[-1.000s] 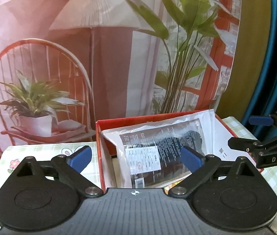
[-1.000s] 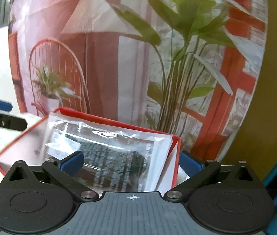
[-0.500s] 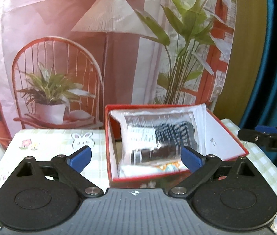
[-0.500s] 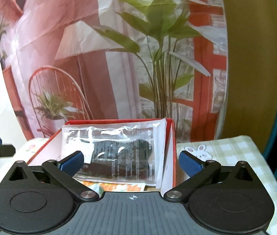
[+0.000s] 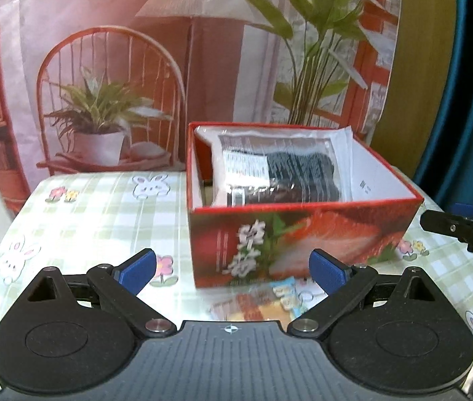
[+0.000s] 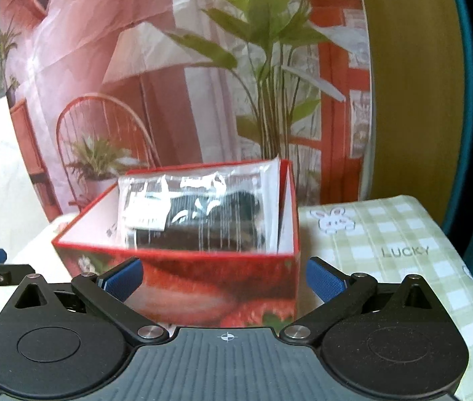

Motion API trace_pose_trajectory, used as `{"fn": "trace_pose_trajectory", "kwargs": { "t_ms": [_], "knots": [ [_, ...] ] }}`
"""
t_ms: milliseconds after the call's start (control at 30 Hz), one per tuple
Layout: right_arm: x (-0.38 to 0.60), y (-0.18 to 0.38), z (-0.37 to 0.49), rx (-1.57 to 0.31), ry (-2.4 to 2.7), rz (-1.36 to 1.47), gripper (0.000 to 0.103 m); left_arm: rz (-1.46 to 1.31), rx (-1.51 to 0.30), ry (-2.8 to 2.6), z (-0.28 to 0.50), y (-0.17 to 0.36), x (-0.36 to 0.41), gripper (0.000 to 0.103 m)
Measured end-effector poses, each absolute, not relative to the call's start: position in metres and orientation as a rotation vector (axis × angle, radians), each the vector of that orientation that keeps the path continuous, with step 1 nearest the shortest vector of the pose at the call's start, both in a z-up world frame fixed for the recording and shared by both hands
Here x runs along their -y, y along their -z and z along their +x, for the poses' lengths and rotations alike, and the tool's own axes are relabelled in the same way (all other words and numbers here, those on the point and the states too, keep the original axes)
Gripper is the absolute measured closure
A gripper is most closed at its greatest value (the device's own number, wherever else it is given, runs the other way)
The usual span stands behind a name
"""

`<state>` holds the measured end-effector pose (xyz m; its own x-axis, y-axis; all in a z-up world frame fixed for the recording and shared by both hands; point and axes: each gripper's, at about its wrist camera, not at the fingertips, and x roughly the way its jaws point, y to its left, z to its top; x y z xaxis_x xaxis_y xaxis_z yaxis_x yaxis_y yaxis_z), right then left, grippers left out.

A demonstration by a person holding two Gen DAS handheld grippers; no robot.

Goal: Organize soft objects
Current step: 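Open the left tool and withdraw it from the box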

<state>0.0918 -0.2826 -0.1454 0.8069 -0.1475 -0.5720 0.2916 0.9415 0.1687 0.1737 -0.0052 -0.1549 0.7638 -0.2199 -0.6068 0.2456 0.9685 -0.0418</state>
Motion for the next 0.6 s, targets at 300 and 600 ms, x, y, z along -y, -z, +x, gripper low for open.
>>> {"fn": "trace_pose_trajectory", "kwargs": {
  "t_ms": [300, 600],
  "knots": [
    [0.266, 0.172, 0.074, -0.68, 0.253, 0.228, 0.0, -0.003, -0.731, 0.218, 0.156, 0.177, -0.013, 0.004],
    [0.249, 0.186, 0.073, -0.739, 0.167, 0.222, 0.001, -0.054, -0.811, 0.251, 0.158, 0.198, -0.013, 0.014]
  ]
}}
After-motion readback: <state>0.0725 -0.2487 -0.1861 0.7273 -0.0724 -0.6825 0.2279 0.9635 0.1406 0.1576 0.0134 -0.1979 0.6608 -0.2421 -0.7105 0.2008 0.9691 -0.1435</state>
